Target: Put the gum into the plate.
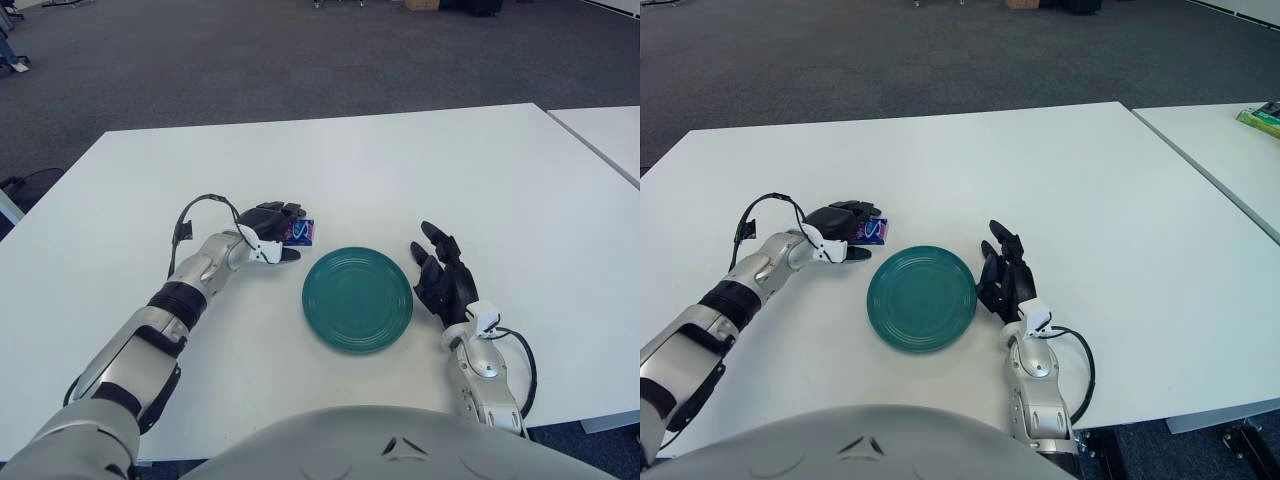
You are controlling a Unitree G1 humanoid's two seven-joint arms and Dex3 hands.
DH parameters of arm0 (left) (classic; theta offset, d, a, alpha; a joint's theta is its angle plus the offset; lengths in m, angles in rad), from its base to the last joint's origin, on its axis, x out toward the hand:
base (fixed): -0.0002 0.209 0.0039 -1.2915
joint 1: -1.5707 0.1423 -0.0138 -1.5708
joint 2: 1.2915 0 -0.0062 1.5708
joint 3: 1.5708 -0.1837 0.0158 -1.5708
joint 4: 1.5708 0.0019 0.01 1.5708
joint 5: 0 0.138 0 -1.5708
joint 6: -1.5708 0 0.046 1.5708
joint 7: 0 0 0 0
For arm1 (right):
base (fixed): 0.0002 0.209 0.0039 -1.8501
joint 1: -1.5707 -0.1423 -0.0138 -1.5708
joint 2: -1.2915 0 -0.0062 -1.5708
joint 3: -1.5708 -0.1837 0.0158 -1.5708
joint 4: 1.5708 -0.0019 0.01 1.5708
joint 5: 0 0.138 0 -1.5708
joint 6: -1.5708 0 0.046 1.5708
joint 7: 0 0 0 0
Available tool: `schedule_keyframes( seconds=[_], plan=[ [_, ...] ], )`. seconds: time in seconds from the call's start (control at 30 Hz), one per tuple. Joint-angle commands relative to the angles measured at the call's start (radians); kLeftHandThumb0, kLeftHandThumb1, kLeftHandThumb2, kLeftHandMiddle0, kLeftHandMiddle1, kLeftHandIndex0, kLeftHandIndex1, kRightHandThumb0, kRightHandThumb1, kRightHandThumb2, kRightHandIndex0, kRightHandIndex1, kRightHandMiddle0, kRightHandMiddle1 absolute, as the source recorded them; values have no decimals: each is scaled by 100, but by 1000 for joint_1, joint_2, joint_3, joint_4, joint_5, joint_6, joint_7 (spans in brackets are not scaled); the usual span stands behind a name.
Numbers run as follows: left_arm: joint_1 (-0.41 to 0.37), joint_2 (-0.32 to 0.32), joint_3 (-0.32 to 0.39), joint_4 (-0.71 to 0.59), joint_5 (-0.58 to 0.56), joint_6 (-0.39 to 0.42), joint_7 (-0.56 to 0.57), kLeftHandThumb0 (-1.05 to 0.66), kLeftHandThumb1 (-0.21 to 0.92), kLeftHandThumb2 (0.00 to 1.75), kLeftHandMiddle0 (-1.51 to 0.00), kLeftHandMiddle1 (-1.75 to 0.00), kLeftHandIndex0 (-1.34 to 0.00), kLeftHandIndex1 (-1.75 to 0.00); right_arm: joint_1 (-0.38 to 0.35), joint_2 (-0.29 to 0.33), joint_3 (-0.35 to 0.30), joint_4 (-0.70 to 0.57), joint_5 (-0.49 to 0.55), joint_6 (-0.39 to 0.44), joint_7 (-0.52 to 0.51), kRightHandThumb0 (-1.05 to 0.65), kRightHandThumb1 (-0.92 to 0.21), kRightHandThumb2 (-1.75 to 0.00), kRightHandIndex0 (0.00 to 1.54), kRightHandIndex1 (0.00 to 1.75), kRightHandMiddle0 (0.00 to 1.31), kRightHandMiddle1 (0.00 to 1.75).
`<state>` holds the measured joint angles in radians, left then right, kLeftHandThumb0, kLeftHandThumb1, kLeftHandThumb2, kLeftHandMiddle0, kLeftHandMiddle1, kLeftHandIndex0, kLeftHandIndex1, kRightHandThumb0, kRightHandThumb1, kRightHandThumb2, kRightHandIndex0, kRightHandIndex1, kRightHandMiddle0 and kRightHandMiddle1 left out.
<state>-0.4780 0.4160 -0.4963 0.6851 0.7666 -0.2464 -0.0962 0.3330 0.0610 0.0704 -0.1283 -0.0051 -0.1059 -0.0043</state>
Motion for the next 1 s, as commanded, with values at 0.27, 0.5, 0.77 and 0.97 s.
schedule_keyframes(
  seconds=[0.27, 0.5, 0.77, 0.97],
  plan=[
    [-91, -60, -73, 242, 55, 43, 86, -50, 74, 64, -37, -134, -22, -140, 11, 12, -13, 52, 25, 26, -3, -72, -92, -94, 33, 1, 0, 55],
    [-123, -89, -86, 326, 47, 46, 178, -5, 34, 124, -59, -161, -44, -171, 8, 28, -17, 53, 35, 22, -17, -74, -92, -92, 35, 2, 0, 57],
    [-126, -102, -76, 319, 21, 55, 232, 0, 21, 140, -71, -161, -51, -174, 0, 34, -22, 68, 28, 6, -31, -77, -92, -91, 40, 3, 2, 60],
    [-93, -84, -55, 241, 2, 59, 256, 0, 18, 146, -70, -169, -51, -175, -8, 28, -23, 89, 25, -25, -27, -77, -92, -91, 40, 2, 3, 61]
  ],
)
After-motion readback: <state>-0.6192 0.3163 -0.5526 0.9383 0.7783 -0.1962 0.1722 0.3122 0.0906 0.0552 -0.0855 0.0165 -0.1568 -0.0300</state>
